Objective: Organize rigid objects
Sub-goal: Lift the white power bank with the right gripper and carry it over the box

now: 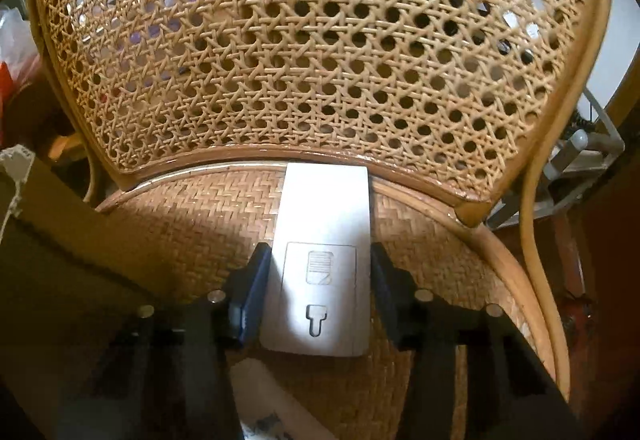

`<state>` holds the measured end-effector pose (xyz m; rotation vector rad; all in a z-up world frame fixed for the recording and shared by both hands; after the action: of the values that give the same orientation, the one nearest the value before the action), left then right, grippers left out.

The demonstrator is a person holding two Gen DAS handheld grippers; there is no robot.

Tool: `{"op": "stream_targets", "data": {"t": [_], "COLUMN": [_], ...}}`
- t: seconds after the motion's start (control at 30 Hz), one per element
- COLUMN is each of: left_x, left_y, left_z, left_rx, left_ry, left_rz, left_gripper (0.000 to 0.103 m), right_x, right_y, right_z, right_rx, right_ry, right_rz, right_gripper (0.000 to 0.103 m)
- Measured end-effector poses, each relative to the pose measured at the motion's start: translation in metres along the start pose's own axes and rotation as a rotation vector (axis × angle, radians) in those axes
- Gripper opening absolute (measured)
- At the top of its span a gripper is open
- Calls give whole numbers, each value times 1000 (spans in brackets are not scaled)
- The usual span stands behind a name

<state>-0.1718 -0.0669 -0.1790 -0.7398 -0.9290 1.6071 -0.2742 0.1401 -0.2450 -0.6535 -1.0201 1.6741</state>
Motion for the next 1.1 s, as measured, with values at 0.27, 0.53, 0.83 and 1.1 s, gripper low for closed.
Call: {"op": "stream_targets", "data": {"t": [0.27,0.53,0.83,1.1], "left_x": [1,2,2,2], "left_y": [2,3,3,3], "left_z": [1,1,1,2], "left_rx": [1,4,8,6], "left_ry": [0,-11,1,-4], "left_rz": [10,18,21,19], "left_gripper": [4,4,4,4], "right_x": [23,0,-22,-25], "right_y": [-35,-77,-117,-170], "right_z": [-1,2,21,32], "right_rx": [36,73,129,219], "right_ry": [-20,-55,-78,-35], "right_rz": [6,26,73,141], "right_gripper": [52,52,52,52]}}
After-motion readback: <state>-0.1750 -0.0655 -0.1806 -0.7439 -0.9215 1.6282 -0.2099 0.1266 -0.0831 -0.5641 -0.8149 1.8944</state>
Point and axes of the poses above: each gripper's, at about its wrist camera, not at the fingertips, and y roughly the way its jaws point, x to its right, z to its top, the point moved 8 cm from there along y, roughly the way its jaws point, and after that the axes turned 10 degrees about -y, right-handed, at the moved point
